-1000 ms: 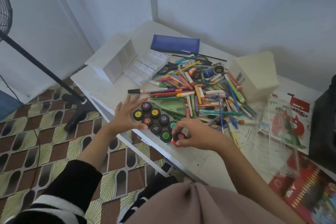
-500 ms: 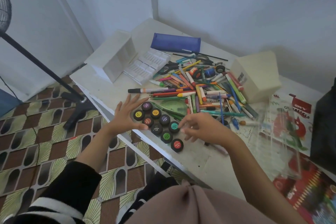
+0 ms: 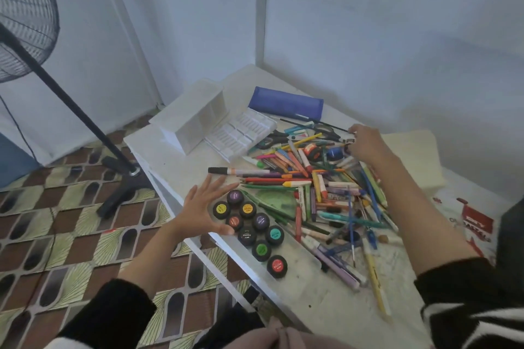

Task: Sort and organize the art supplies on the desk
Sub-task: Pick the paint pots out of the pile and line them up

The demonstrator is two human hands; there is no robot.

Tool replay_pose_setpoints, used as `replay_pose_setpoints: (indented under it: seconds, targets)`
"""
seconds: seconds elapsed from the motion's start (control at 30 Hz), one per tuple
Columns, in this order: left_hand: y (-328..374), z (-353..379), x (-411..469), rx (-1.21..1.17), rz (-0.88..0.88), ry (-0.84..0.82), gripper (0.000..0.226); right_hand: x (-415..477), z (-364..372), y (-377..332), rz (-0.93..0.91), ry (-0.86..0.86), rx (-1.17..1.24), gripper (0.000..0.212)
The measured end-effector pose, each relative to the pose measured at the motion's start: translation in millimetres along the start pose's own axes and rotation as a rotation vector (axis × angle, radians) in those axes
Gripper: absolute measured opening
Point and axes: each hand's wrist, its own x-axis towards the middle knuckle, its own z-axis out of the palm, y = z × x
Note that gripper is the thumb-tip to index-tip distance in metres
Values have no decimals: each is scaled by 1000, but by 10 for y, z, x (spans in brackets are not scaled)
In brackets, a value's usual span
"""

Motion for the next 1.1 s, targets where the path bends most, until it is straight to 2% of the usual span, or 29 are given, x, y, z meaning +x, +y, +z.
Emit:
replay_pose_setpoints:
  seconds: [0.1, 0.17, 0.23, 0.43, 0.6, 0.7, 0.83, 0.9, 1.0, 1.1]
  targets:
    - [-11, 10, 2, 5, 1, -3, 108, 222, 70, 19, -6, -70, -210, 39]
    - [-17, 14, -2, 10, -5, -7, 108, 241, 127, 1, -17, -96, -262, 37]
    - [-19, 14, -4, 11, -6, -9, 108, 236, 174, -9, -10, -98, -269, 31]
    - [-16, 20, -2, 4, -7, -4, 101, 245, 184, 44, 11, 110, -154, 27]
    - [13, 8, 2, 27, -18, -8, 113, 183, 159, 53, 28, 22, -185, 30]
    - [43, -3, -3, 34, -38, -13, 110, 136, 171, 31, 34, -22, -216, 29]
    - [46, -4, -13, 29, -31, -11, 113, 90, 211, 49, 27, -11, -207, 20]
    - [37, 0, -14, 28, -25, -9, 115, 70, 213, 76, -4, 52, -205, 16]
    - [29, 7, -11, 27, -24, -3, 114, 58, 195, 107, -86, 196, -116, 15]
    - [43, 4, -18, 27, -27, -6, 116, -56, 127, 53, -114, 258, 116, 23]
